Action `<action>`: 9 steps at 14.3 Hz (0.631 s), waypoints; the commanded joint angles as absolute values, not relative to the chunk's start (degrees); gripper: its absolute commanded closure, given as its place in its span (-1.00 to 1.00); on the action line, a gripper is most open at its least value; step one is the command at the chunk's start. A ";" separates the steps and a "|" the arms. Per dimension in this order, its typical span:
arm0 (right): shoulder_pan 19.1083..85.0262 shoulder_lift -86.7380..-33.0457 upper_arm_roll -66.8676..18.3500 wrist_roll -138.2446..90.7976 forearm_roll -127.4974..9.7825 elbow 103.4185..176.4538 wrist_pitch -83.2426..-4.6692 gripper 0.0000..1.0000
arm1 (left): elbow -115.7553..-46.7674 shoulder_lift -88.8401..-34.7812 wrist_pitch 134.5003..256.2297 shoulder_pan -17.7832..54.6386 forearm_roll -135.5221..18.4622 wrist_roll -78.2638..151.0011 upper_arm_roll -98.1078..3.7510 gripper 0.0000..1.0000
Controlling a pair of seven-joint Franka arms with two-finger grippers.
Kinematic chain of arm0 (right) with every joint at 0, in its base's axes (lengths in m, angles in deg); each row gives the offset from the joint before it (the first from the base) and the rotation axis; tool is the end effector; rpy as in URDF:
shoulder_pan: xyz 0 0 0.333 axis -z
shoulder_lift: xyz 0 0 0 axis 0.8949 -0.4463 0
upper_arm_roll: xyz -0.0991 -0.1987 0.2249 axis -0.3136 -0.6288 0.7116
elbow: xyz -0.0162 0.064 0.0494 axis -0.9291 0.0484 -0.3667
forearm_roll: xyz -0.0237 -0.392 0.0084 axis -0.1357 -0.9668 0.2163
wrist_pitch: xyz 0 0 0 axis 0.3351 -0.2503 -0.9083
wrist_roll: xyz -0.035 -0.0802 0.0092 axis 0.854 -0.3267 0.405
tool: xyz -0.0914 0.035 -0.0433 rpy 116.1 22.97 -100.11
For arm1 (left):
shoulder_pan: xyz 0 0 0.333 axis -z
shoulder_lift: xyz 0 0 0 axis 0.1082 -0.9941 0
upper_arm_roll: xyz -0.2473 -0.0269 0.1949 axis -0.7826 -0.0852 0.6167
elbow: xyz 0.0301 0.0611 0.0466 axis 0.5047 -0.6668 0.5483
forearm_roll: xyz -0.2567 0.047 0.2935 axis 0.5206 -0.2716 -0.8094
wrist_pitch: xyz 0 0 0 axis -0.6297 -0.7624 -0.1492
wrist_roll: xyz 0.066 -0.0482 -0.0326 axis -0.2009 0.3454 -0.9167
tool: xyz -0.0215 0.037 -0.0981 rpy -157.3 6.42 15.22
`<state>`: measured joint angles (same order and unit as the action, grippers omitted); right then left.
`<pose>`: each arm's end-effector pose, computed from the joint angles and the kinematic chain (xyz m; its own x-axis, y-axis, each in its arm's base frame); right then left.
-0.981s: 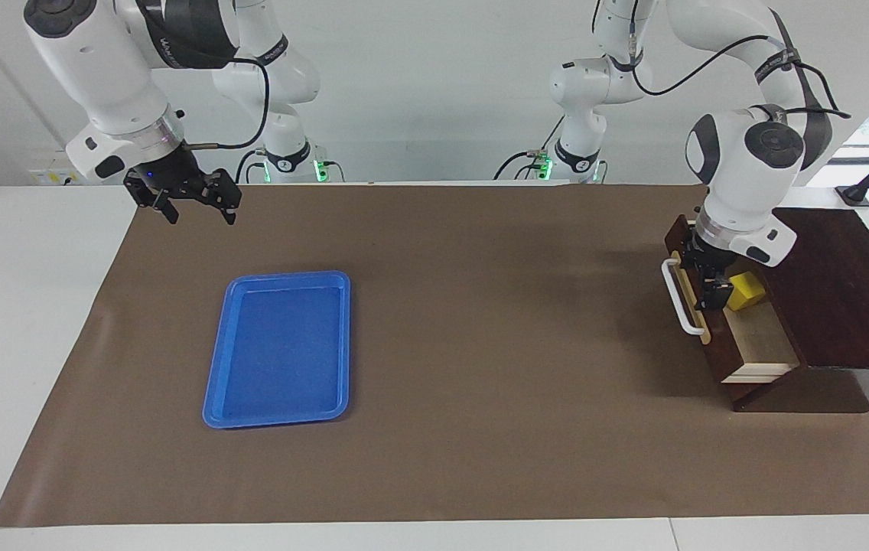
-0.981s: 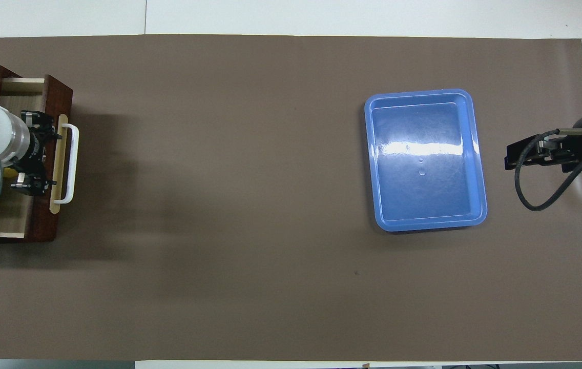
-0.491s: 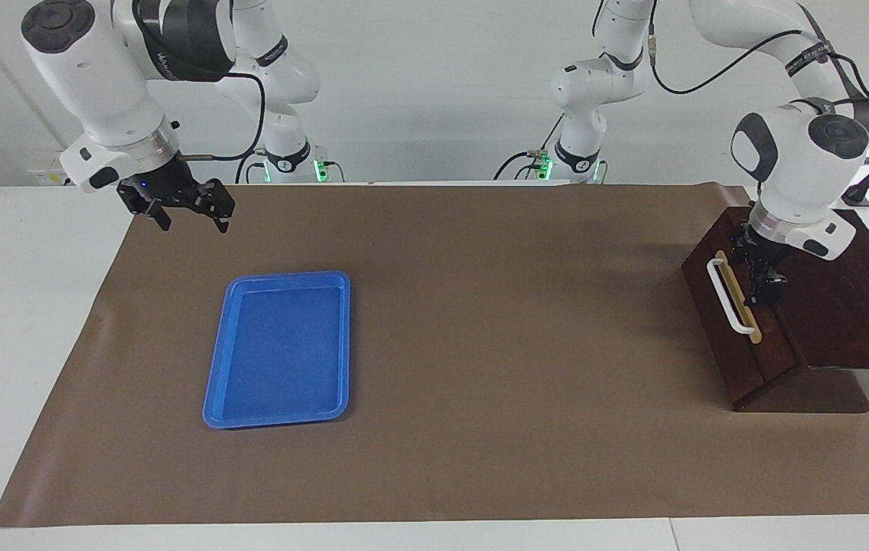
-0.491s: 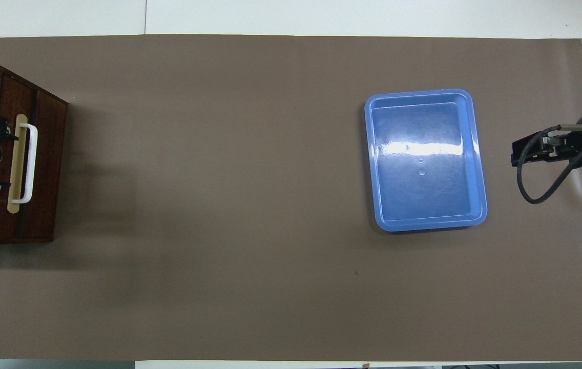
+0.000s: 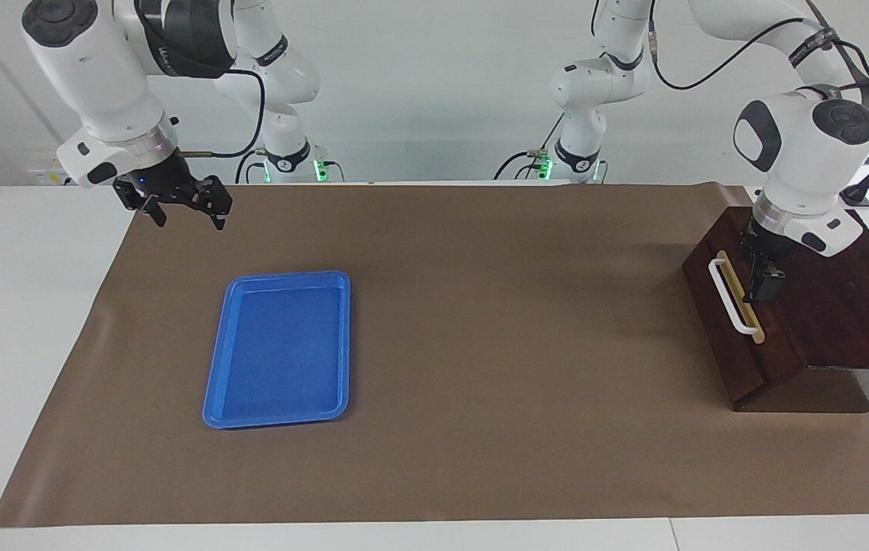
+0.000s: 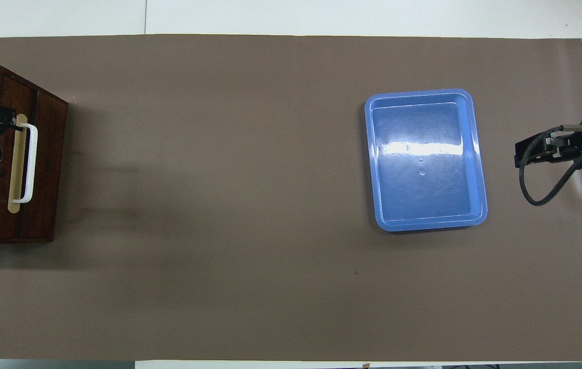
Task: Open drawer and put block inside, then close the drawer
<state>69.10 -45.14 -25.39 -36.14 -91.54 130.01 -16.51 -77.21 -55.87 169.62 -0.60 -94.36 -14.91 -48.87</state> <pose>0.5539 0.0003 0.5903 0.9952 -0.0675 -0.0714 -0.0647 -0.9971 0.0410 0.5876 0.0345 0.4945 0.4163 0.8919 0.1764 0.9072 -0.4203 -0.0162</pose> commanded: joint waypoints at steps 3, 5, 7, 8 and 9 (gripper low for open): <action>70.26 -45.52 -24.25 -34.80 -91.47 128.82 -15.39 -1.00 | -76.30 -50.62 157.72 5.15 -88.96 8.16 -49.07 -1.00; 70.00 -45.34 -24.25 -34.71 -91.47 129.00 -15.39 -1.00 | -75.60 -48.68 152.20 6.03 -86.49 17.93 -49.16 -1.00; 70.00 -45.34 -24.25 -34.54 -91.47 129.08 -15.48 -1.00 | -71.84 -49.46 146.66 7.78 -85.95 25.49 -48.90 -1.00; 70.00 -45.34 -24.25 -34.53 -91.47 129.08 -15.57 -1.00 | -71.12 -50.68 145.41 7.36 -85.86 29.19 -49.07 -1.00; 70.00 -45.34 -24.25 -34.62 -91.47 129.08 -15.74 -1.00 | -69.90 -51.83 144.53 7.27 -84.04 31.66 -48.72 -1.00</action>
<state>69.10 -45.14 -24.99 -36.14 -91.53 129.69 -16.39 -73.10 -49.13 147.85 6.36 -86.25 25.09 -49.84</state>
